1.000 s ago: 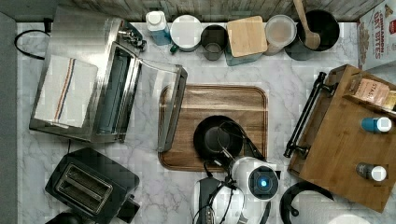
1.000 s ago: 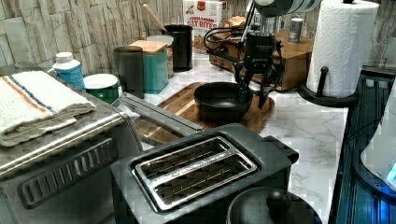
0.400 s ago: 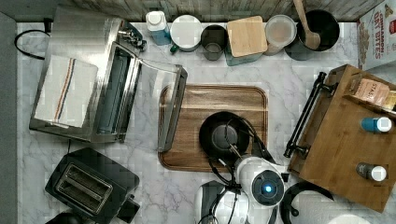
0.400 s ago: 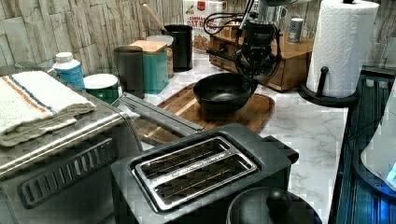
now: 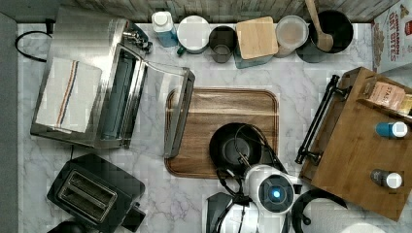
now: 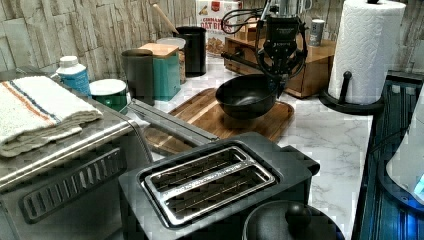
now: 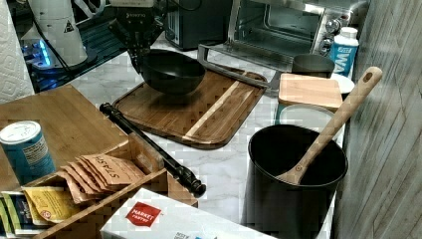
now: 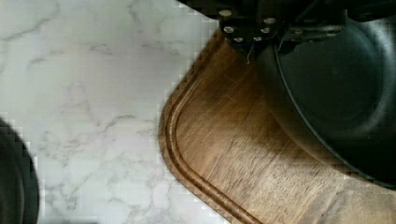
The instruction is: Pick up the bowl.
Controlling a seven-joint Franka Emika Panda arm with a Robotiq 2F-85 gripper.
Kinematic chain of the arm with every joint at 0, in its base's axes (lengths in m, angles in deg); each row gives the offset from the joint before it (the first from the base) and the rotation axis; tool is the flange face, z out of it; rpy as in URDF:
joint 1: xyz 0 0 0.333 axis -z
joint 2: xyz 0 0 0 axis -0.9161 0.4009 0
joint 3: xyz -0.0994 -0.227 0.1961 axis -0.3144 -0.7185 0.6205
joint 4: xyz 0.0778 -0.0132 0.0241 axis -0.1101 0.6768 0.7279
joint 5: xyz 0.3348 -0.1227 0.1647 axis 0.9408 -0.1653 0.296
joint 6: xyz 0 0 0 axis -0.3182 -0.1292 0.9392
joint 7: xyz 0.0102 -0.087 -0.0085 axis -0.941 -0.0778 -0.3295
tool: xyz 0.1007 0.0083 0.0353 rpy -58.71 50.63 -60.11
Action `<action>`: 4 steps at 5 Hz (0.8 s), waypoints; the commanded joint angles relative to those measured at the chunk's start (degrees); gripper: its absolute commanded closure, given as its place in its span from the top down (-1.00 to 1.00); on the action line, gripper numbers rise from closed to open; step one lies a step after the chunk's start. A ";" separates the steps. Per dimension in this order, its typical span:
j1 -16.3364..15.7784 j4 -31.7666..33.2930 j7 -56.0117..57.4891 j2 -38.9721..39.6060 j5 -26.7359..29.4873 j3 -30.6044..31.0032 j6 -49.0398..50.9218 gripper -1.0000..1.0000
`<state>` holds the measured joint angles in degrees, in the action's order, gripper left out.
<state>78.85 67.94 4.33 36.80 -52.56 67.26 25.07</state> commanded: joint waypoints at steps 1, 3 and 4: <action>-3.32 -30.10 5.20 -1.33 0.25 0.51 8.12 -1.00; -7.76 -49.23 33.03 9.42 8.08 -1.41 31.74 -1.00; -8.72 -44.82 44.49 10.02 10.22 -0.09 32.03 -1.00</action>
<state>71.22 25.08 44.84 46.59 -43.18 66.30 56.98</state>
